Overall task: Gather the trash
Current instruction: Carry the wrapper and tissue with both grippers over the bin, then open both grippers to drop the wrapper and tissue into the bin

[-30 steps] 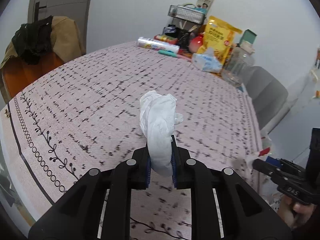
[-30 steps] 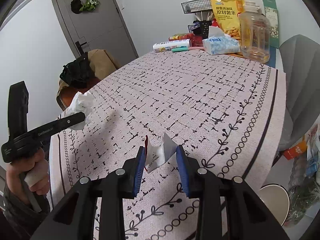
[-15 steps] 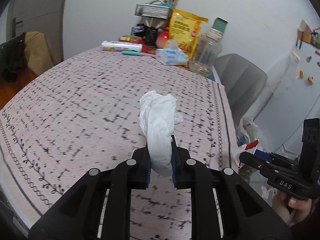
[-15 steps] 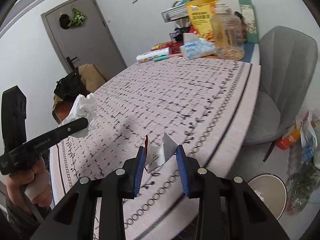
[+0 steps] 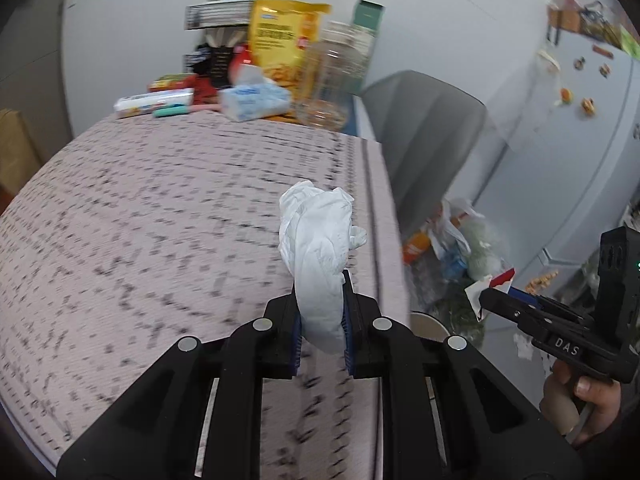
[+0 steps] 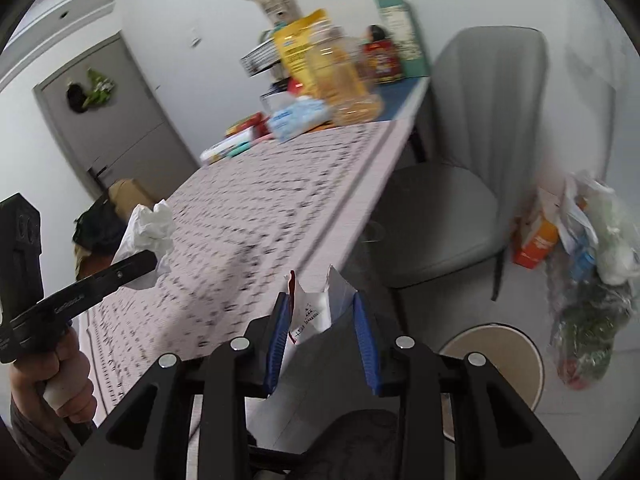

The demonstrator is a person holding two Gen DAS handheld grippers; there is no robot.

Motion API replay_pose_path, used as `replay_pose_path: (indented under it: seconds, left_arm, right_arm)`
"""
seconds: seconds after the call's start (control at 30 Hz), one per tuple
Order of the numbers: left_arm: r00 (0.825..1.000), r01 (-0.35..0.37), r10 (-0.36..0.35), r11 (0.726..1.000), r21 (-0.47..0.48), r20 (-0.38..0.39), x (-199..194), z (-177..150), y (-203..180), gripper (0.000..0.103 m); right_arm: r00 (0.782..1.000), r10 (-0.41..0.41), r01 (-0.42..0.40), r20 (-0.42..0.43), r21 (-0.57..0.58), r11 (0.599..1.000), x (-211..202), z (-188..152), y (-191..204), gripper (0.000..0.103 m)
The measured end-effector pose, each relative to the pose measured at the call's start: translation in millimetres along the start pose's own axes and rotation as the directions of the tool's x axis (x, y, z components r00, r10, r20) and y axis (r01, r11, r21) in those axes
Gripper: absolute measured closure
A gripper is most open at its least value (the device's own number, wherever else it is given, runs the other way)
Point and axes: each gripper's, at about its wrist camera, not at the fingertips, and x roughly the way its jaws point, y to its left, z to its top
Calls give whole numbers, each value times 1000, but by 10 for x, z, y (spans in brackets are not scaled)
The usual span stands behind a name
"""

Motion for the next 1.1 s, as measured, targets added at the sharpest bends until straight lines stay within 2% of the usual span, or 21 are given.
replay_pose_path:
  seconds: [0.33, 0.53, 0.67, 0.7, 0.73, 0.77, 1.1]
  left_arm:
    - [992, 95, -84, 989, 111, -98, 604, 66, -827, 87]
    - [982, 127, -98, 976, 174, -164, 937, -5, -1239, 87]
    - [973, 139, -95, 969, 205, -208, 1119, -93, -1444, 87]
    - [971, 140, -93, 967, 212, -218, 1161, -116, -1491, 87]
    - [970, 141, -91, 966, 216, -225, 1186, -128, -1519, 87]
    - [968, 143, -89, 964, 224, -236, 1230, -150, -1565, 87]
    - [947, 182, -95, 946, 268, -307, 1534, -315, -1942, 87]
  right_arm:
    - [995, -95, 94, 6, 137, 986, -82, -118, -898, 70]
    - [990, -140, 141, -21, 205, 968, 12, -284, -1374, 69]
    - [984, -175, 181, -46, 250, 951, 135, -437, -1683, 61]
    - [984, -171, 178, -48, 271, 946, 166, -491, -1779, 55]
    - [985, -165, 173, -50, 291, 941, 189, -542, -1866, 44]
    - [986, -161, 168, -50, 304, 938, 205, -581, -1932, 41]
    - [985, -166, 173, -52, 389, 905, 92, -854, -2379, 38]
